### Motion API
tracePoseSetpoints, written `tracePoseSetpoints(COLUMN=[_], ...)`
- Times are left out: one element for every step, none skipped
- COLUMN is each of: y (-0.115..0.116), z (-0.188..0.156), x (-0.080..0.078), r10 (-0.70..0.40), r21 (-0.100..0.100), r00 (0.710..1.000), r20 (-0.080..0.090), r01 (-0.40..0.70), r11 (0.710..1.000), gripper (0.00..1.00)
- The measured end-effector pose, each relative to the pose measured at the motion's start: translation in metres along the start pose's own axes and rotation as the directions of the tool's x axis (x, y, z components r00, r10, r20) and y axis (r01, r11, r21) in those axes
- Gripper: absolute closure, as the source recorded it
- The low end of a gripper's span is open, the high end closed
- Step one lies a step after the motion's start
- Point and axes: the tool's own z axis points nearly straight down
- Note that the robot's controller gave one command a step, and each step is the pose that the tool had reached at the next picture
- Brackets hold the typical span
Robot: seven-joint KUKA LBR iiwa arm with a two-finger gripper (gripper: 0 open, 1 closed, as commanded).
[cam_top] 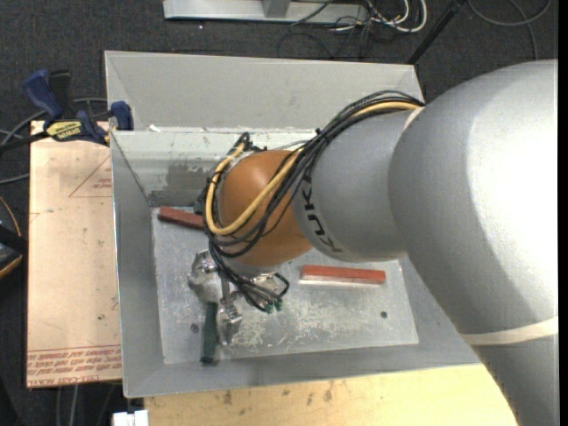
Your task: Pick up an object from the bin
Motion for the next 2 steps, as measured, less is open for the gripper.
tracePoseSetpoints(y=[0.0003, 0.0003], z=[-0.0005, -0.0005], x=[-0.0007, -0.0007], r10=[0.000, 0.000], r21=[-0.001, -0.001], r00=[1.000, 1.000], r20=[0.003, 0.003], r01=[0.000, 0.000], r11=[1.000, 1.000], gripper=[1.00, 1.00])
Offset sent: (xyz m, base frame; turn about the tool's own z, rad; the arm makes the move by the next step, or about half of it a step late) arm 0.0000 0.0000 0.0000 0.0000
